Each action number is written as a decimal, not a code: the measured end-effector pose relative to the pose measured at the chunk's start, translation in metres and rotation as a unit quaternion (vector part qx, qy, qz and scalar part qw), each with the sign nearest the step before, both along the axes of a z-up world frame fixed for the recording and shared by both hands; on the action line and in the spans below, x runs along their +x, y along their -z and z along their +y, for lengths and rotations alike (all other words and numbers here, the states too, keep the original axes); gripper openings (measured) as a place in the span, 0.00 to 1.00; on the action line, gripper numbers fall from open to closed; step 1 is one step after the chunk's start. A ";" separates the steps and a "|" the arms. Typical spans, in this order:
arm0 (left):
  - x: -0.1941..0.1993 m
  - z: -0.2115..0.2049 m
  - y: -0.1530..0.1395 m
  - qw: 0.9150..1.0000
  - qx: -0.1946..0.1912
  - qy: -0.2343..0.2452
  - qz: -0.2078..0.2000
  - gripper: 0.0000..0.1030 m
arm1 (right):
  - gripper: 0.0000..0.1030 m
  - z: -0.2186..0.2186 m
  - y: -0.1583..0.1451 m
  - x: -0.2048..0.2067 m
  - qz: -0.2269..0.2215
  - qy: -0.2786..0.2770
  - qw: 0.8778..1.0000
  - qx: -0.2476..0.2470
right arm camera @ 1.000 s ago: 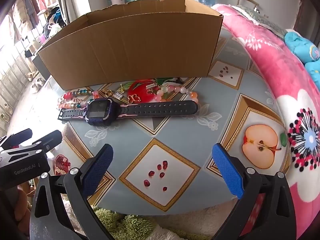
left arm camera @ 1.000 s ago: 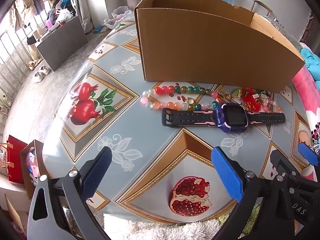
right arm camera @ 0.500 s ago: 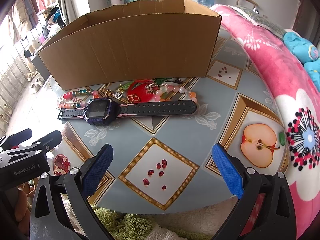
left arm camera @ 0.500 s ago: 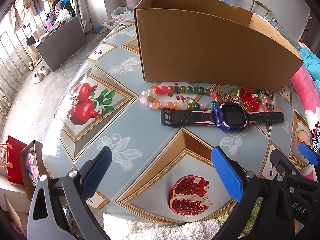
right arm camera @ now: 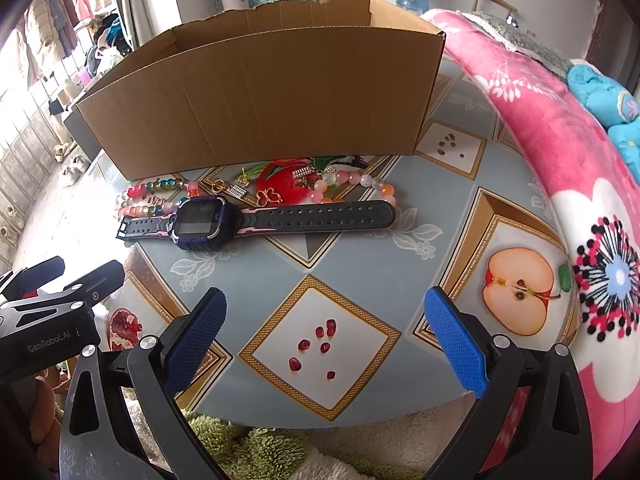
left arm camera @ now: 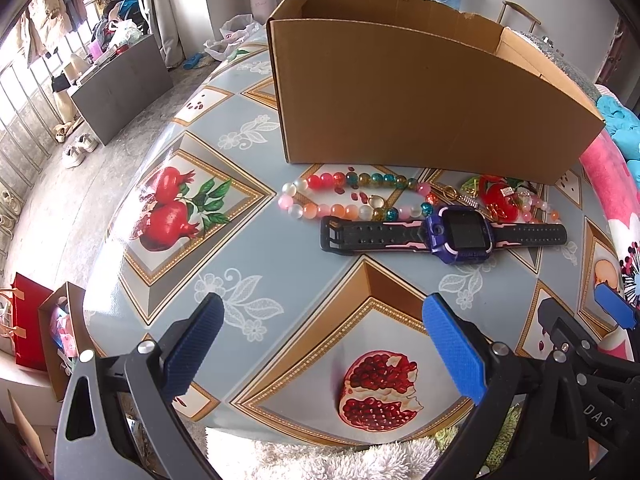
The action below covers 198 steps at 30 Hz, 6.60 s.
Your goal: Organize jewelry
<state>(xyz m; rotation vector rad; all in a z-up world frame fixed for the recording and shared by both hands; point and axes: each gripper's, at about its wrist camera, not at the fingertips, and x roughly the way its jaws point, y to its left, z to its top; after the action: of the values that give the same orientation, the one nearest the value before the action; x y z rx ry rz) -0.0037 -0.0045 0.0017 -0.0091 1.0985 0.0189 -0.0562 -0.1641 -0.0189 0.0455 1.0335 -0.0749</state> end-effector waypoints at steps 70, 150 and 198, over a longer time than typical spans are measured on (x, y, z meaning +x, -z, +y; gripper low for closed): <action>0.026 0.031 0.033 0.999 0.006 0.030 0.029 0.96 | 0.92 0.002 0.024 0.015 0.031 -0.013 0.999 -0.021; 0.042 0.030 0.028 0.985 -0.089 0.134 -0.057 0.15 | 0.52 -0.108 0.014 0.069 -0.030 0.031 0.961 0.274; 0.031 0.045 0.022 0.969 -0.211 0.130 -0.026 0.10 | 0.01 -0.075 0.011 0.059 -0.065 -0.010 0.978 0.196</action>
<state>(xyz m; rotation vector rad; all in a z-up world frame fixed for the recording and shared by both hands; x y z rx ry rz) 0.0270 0.0408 -0.0201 -0.2455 1.0276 -0.4490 0.0029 -0.2387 -0.0294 0.3935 0.9045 0.1492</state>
